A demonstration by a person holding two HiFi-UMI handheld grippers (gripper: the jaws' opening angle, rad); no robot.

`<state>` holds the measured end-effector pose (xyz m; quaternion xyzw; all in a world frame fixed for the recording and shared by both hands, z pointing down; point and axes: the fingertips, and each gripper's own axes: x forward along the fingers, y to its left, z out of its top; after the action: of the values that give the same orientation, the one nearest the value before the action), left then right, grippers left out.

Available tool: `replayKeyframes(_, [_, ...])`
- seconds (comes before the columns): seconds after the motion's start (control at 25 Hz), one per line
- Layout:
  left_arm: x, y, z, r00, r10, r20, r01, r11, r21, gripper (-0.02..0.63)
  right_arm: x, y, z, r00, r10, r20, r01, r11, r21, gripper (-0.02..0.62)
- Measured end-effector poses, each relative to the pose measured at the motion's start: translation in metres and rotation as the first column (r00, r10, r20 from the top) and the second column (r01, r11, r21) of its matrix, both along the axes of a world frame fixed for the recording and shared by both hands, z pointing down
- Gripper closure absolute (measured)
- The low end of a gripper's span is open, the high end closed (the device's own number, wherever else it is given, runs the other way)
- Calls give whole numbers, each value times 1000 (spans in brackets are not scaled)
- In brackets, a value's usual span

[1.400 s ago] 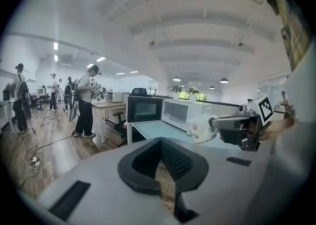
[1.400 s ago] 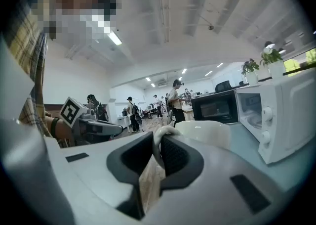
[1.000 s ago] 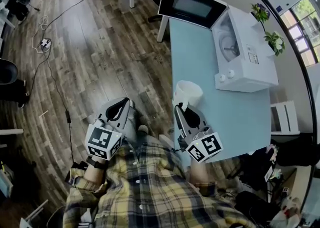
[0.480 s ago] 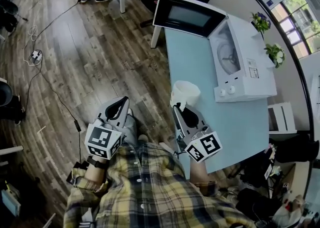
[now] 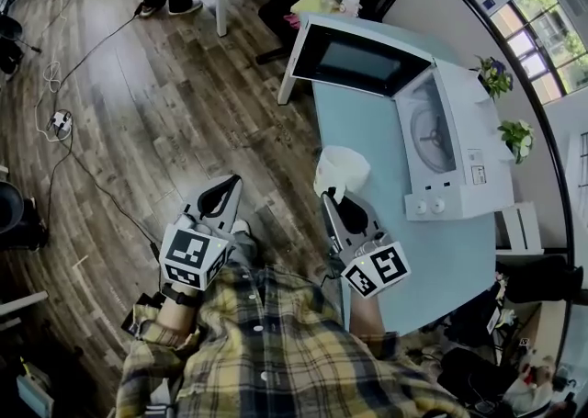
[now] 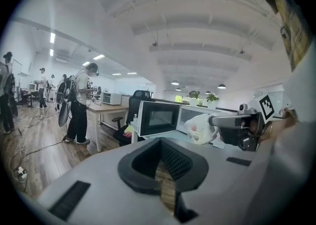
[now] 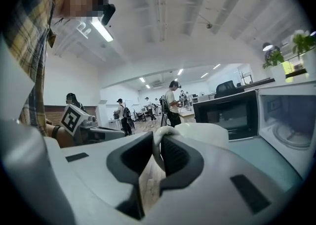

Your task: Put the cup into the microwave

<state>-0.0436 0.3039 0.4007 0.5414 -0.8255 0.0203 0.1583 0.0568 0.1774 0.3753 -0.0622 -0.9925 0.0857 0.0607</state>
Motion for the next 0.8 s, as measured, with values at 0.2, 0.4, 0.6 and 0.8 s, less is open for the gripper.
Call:
replayKeyframes(0.2, [-38, 5, 3, 1000, 16, -3, -16, 1000, 0, 615, -33, 4, 3, 999, 33, -9, -33, 999, 3, 543])
replayKeyframes(0.4, [-57, 12, 14, 999, 37, -30, -38, 999, -7, 615, -53, 10, 10, 998, 62, -26, -62, 998, 2, 543])
replayKeyframes(0.6, [-60, 16, 24, 997, 48, -58, -49, 999, -18, 615, -58, 14, 18, 996, 71, -60, -71, 997, -8, 543])
replayKeyframes(0.8, [-65, 11, 34, 994, 66, -85, -69, 997, -24, 615, -63, 8, 26, 992, 93, -87, -95, 995, -16, 543])
